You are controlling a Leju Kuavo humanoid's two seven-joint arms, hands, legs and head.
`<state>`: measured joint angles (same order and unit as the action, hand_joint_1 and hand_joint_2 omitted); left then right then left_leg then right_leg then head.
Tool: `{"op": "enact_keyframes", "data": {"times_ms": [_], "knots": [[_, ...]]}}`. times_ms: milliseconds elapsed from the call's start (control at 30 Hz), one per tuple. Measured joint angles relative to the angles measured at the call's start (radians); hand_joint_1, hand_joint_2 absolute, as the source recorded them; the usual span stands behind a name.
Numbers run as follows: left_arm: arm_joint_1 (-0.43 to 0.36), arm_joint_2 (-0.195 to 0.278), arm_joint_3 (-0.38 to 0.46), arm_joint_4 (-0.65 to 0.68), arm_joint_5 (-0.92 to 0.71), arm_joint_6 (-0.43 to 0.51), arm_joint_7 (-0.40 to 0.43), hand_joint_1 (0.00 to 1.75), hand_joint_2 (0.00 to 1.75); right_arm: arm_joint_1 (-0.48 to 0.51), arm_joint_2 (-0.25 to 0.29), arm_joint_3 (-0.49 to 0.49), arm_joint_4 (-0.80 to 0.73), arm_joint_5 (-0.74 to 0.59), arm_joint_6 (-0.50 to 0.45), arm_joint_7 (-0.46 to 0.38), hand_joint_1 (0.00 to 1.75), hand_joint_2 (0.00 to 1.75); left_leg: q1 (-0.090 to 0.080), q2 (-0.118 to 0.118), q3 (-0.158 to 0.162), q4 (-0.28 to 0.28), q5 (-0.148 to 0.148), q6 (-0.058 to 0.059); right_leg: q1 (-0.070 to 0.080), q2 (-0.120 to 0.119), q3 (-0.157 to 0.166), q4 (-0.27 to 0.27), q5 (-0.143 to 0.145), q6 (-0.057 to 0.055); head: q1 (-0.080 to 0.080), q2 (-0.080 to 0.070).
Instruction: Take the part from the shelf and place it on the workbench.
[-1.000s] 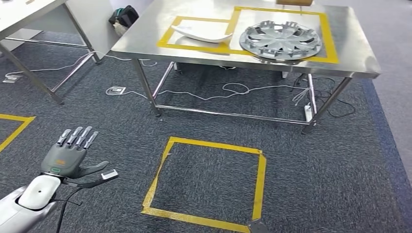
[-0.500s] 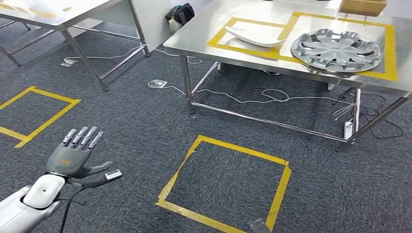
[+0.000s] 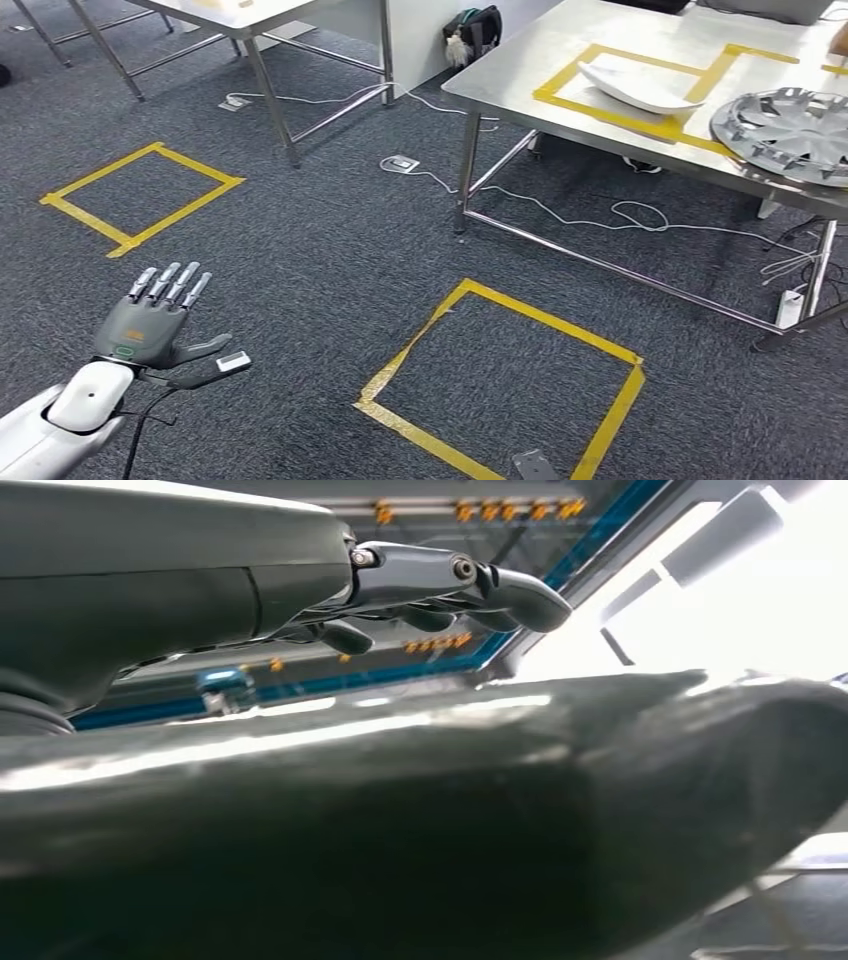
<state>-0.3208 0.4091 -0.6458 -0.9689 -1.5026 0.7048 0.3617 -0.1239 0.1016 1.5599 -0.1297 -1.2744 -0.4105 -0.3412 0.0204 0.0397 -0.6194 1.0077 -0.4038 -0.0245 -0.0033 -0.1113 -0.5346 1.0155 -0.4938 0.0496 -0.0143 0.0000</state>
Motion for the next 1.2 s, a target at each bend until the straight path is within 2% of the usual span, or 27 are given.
{"op": "enact_keyframes", "data": {"times_ms": [33, 100, 167, 200, 233, 267, 333, 400, 433, 500, 533, 567, 633, 667, 700, 733, 767, 800, 833, 900, 933, 1000, 1033, 1067, 1133, 1167, 1200], "knots": [[0.000, 0.000, 0.000, 0.001, 0.000, 0.000, 0.000, 0.00, 0.00, 0.000, 0.000, 0.000, 0.000, 0.000, 0.000, 0.000, 0.00, 0.00, 0.001, -0.012, 0.000, -0.001, 0.001, 0.007, -0.002, 0.021, -0.003, 0.016, -0.014, 0.004, 0.001, 0.000], [-0.002, 0.000, -0.001, 0.002, 0.000, 0.000, 0.001, 0.00, 0.00, 0.001, 0.000, 0.000, 0.000, 0.000, 0.000, 0.000, 0.00, 0.00, 0.001, -0.034, 0.000, -0.001, 0.004, 0.019, -0.004, 0.082, -0.049, 0.117, -0.070, 0.007, 0.004, 0.000], [-0.001, -0.003, -0.002, 0.003, 0.000, 0.000, 0.002, 0.00, 0.00, 0.004, 0.000, 0.000, 0.000, -0.001, 0.000, 0.000, 0.00, 0.00, -0.004, -0.060, -0.002, -0.001, 0.004, 0.026, -0.001, 0.106, -0.121, 0.259, -0.125, 0.003, 0.006, 0.000], [0.001, -0.004, -0.002, 0.004, 0.000, 0.000, 0.002, 0.00, 0.00, 0.005, 0.000, 0.000, 0.000, -0.002, 0.000, 0.000, 0.00, 0.00, -0.007, -0.074, -0.002, -0.001, 0.004, 0.028, 0.001, 0.109, -0.146, 0.297, -0.129, -0.001, 0.006, 0.000], [0.003, -0.005, -0.002, 0.004, 0.000, 0.000, 0.003, 0.00, 0.00, 0.006, 0.000, 0.000, 0.000, -0.002, 0.000, 0.000, 0.00, 0.00, -0.009, -0.090, -0.002, -0.001, 0.005, 0.029, 0.002, 0.111, -0.152, 0.295, -0.114, -0.007, 0.006, 0.000], [0.004, -0.005, -0.002, 0.005, 0.000, 0.000, 0.003, 0.00, 0.00, 0.006, 0.000, 0.000, 0.000, -0.003, 0.000, 0.000, 0.00, 0.00, -0.011, -0.105, -0.002, -0.001, 0.006, 0.029, 0.004, 0.117, -0.137, 0.252, -0.080, -0.013, 0.006, 0.000], [0.004, -0.005, -0.002, 0.005, 0.000, 0.000, 0.003, 0.00, 0.00, 0.005, 0.000, 0.000, 0.000, -0.003, 0.000, 0.000, 0.00, 0.00, -0.012, -0.135, -0.002, -0.001, 0.008, 0.027, 0.006, 0.164, -0.076, 0.107, -0.006, -0.029, 0.005, 0.000], [0.005, -0.006, -0.001, 0.005, 0.000, 0.000, 0.003, 0.00, 0.00, 0.003, -0.001, 0.000, 0.000, -0.003, 0.000, 0.000, 0.00, 0.00, -0.008, -0.160, -0.008, -0.002, 0.013, 0.018, 0.008, 0.202, -0.035, 0.018, 0.023, -0.035, 0.006, 0.000], [0.007, -0.006, -0.001, 0.006, 0.000, 0.000, 0.003, 0.00, 0.00, 0.003, -0.001, 0.000, 0.000, -0.003, 0.000, 0.000, 0.00, 0.00, -0.005, -0.171, -0.011, -0.004, 0.016, 0.011, 0.010, 0.203, -0.030, 0.009, 0.022, -0.036, 0.007, 0.000], [0.014, -0.002, 0.001, 0.006, 0.000, 0.000, 0.004, 0.00, 0.00, 0.003, -0.001, 0.000, 0.000, -0.003, 0.000, 0.000, 0.00, 0.00, -0.001, -0.185, -0.015, -0.010, 0.023, -0.002, 0.012, 0.177, -0.020, -0.003, 0.033, -0.041, 0.009, 0.000], [0.018, 0.001, 0.004, 0.006, 0.000, 0.000, 0.004, 0.00, 0.00, 0.003, -0.001, 0.000, 0.000, -0.003, 0.000, -0.001, 0.00, 0.00, -0.003, -0.170, -0.020, -0.003, 0.017, -0.007, 0.010, 0.165, -0.016, -0.013, 0.039, -0.046, 0.008, 0.000], [0.019, 0.004, 0.007, 0.006, 0.000, 0.000, 0.003, 0.00, 0.00, 0.003, -0.001, 0.000, 0.000, -0.004, -0.001, -0.001, 0.00, 0.00, -0.006, -0.143, -0.034, 0.024, -0.001, -0.011, 0.007, 0.151, -0.011, -0.023, 0.045, -0.049, 0.006, 0.000], [0.022, 0.004, 0.015, 0.006, 0.000, 0.000, 0.000, 0.00, 0.00, 0.006, 0.000, 0.000, 0.000, -0.005, 0.000, -0.003, 0.00, 0.00, -0.008, -0.078, -0.087, 0.132, -0.062, -0.019, 0.005, 0.122, -0.007, -0.033, 0.049, -0.052, 0.002, 0.000], [0.026, 0.003, 0.019, 0.006, 0.000, 0.000, -0.002, 0.00, 0.00, 0.008, 0.000, 0.000, 0.000, -0.006, -0.001, -0.003, 0.00, 0.00, -0.006, -0.062, -0.118, 0.195, -0.089, -0.024, 0.005, 0.105, -0.007, -0.033, 0.048, -0.052, 0.002, 0.000], [0.033, 0.002, 0.024, 0.006, 0.000, 0.000, -0.004, 0.00, 0.00, 0.009, 0.000, 0.000, 0.000, -0.006, -0.001, -0.003, 0.00, 0.00, -0.003, -0.054, -0.137, 0.236, -0.100, -0.028, 0.004, 0.090, -0.007, -0.033, 0.047, -0.051, 0.002, 0.000], [0.041, 0.002, 0.029, 0.006, 0.000, 0.000, -0.005, 0.00, 0.00, 0.010, 0.000, 0.000, 0.000, -0.007, -0.001, -0.003, 0.00, 0.00, 0.001, -0.050, -0.140, 0.244, -0.094, -0.033, 0.003, 0.075, -0.007, -0.033, 0.045, -0.049, 0.002, 0.000], [0.048, 0.002, 0.035, 0.006, 0.000, 0.000, -0.005, 0.00, 0.00, 0.010, 0.000, 0.000, 0.000, -0.008, -0.001, -0.003, 0.00, 0.00, 0.005, -0.044, -0.122, 0.215, -0.072, -0.038, 0.001, 0.060, -0.007, -0.031, 0.043, -0.046, 0.002, 0.000], [0.053, 0.002, 0.041, 0.006, 0.000, 0.000, -0.006, 0.00, 0.00, 0.010, 0.000, 0.000, 0.000, -0.008, -0.001, -0.003, 0.00, 0.00, 0.008, -0.030, -0.086, 0.154, -0.041, -0.044, -0.001, 0.047, -0.006, -0.028, 0.039, -0.040, 0.002, 0.000], [0.057, 0.001, 0.048, 0.006, 0.000, 0.000, -0.007, 0.00, 0.00, 0.009, -0.002, 0.000, 0.001, -0.008, -0.001, -0.003, 0.00, 0.00, 0.009, -0.001, -0.047, 0.087, -0.018, -0.051, 0.000, 0.035, -0.005, -0.023, 0.034, -0.032, 0.000, 0.000], [0.066, -0.002, 0.064, 0.006, 0.000, 0.000, -0.012, 0.00, 0.00, 0.009, -0.005, 0.000, 0.002, -0.008, -0.001, -0.006, 0.00, 0.00, 0.009, 0.035, 0.002, 0.003, 0.001, -0.043, 0.004, 0.014, -0.007, -0.014, 0.018, -0.019, 0.001, 0.000], [0.073, -0.003, 0.072, 0.005, 0.000, 0.000, -0.014, 0.00, 0.00, 0.009, -0.006, 0.000, 0.002, -0.008, -0.001, -0.009, 0.00, 0.00, 0.007, 0.037, 0.007, -0.008, -0.002, -0.032, 0.006, 0.004, -0.005, -0.014, 0.011, -0.014, 0.003, 0.000], [0.092, -0.001, 0.089, 0.004, 0.000, 0.000, -0.018, 0.00, 0.00, 0.009, -0.006, 0.000, 0.002, -0.008, 0.002, -0.016, 0.00, 0.00, 0.004, 0.009, 0.006, -0.008, -0.003, -0.008, 0.002, -0.011, 0.006, -0.017, 0.003, -0.008, 0.008, 0.000], [0.100, 0.001, 0.097, 0.003, 0.000, 0.000, -0.019, 0.00, 0.00, 0.009, -0.006, 0.000, 0.002, -0.009, 0.004, -0.019, 0.00, 0.00, 0.003, -0.003, 0.005, -0.009, -0.002, 0.001, -0.001, 0.001, 0.007, -0.009, -0.006, -0.004, 0.009, 0.000], [0.105, 0.004, 0.105, 0.002, 0.000, 0.000, -0.018, 0.00, 0.00, 0.010, -0.006, 0.000, 0.002, -0.009, 0.006, -0.021, 0.00, 0.00, 0.004, -0.014, 0.005, -0.009, 0.000, 0.008, -0.004, 0.025, -0.002, 0.019, -0.026, -0.001, 0.010, 0.000], [0.114, 0.004, 0.120, -0.002, 0.000, 0.001, -0.018, 0.00, 0.00, 0.013, -0.006, 0.000, 0.002, -0.012, 0.007, -0.023, 0.00, 0.00, 0.002, -0.040, 0.005, -0.009, 0.000, 0.018, -0.004, 0.085, -0.059, 0.144, -0.091, -0.001, 0.012, 0.000], [0.120, 0.003, 0.127, -0.004, 0.000, 0.001, -0.018, 0.00, 0.00, 0.015, -0.006, 0.000, 0.002, -0.014, 0.007, -0.023, 0.00, 0.00, 0.000, -0.054, 0.004, -0.009, 0.000, 0.021, -0.003, 0.100, -0.098, 0.220, -0.122, -0.003, 0.013, 0.000], [0.129, 0.002, 0.133, -0.005, 0.000, 0.001, -0.019, 0.00, 0.00, 0.017, -0.006, 0.000, 0.002, -0.015, 0.007, -0.023, 0.00, 0.00, -0.003, -0.068, 0.004, -0.009, 0.000, 0.022, -0.002, 0.107, -0.130, 0.278, -0.139, -0.007, 0.013, 0.000]]}}
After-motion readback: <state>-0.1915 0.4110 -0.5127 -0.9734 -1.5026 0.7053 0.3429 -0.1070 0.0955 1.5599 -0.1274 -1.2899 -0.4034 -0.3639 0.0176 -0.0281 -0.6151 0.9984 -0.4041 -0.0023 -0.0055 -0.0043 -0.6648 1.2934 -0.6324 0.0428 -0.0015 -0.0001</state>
